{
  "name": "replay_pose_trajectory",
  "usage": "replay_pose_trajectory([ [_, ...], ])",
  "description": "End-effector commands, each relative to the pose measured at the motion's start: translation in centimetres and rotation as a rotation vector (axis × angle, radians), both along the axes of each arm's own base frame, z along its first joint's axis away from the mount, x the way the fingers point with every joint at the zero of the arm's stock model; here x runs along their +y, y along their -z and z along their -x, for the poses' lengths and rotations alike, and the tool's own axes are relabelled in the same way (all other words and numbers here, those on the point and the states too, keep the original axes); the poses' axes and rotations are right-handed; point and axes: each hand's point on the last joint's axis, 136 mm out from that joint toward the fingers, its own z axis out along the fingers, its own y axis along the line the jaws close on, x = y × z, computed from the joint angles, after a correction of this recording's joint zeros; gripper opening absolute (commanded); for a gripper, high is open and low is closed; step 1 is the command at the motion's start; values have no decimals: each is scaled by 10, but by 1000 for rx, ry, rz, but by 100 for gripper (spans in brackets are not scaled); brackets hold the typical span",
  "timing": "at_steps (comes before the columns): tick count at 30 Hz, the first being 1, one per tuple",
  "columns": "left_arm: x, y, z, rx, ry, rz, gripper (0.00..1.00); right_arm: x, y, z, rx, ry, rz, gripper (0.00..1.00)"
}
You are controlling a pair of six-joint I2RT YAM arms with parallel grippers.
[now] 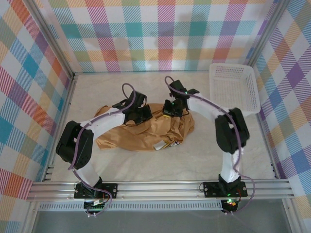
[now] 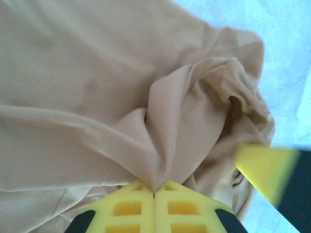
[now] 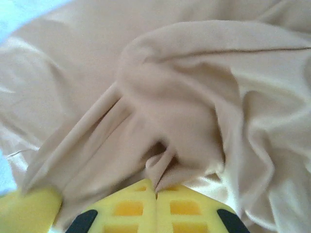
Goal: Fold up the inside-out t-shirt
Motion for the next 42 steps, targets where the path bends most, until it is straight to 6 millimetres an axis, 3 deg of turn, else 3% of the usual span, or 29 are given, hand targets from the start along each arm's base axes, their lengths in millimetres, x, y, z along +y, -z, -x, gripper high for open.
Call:
replay_pose_trajectory([
  [1, -1, -20, -26, -49, -42, 20, 0, -19, -50, -3, -251, 59, -66, 0],
  [4, -12, -8, -31, -32, -51, 70, 0, -16, -31, 17, -278, 90, -206, 0],
  [8, -19, 19, -19, 18, -48, 77, 0, -22, 34, 62, -137, 100, -153, 0],
  [10, -20, 29, -11, 34, -43, 71, 0, -26, 51, 78, -104, 110, -135, 0],
  [13, -22, 38, 1, 54, -28, 55, 0, -28, 57, 91, -70, 94, -105, 0],
  [15, -21, 41, 8, 64, -19, 45, 0, -27, 51, 96, -54, 66, -82, 9],
  [17, -19, 40, 13, 60, -13, 31, 0, -33, 38, 97, -64, 51, -28, 21],
  [19, -17, 37, 19, 55, -8, 20, 0, -39, 21, 93, -99, 34, 34, 25],
  [21, -15, 35, 23, 49, -3, 11, 0, -40, 7, 86, -126, 9, 79, 25],
  [24, -11, 34, 27, 46, -6, -1, 0, -29, 1, 73, -126, -45, 115, 17],
  [29, -6, 39, 31, 56, -9, -20, 0, 13, 21, 64, -23, -119, 64, 5],
  [33, -3, 42, 34, 58, -16, -28, 0, 28, 39, 66, 33, -125, 74, 4],
  [38, 1, 42, 36, 57, -18, -34, 0, 9, 64, 58, 37, -48, 199, 1],
  [42, 0, 46, 39, 67, -17, -28, 0, -19, 72, 36, -34, 24, 375, 7],
])
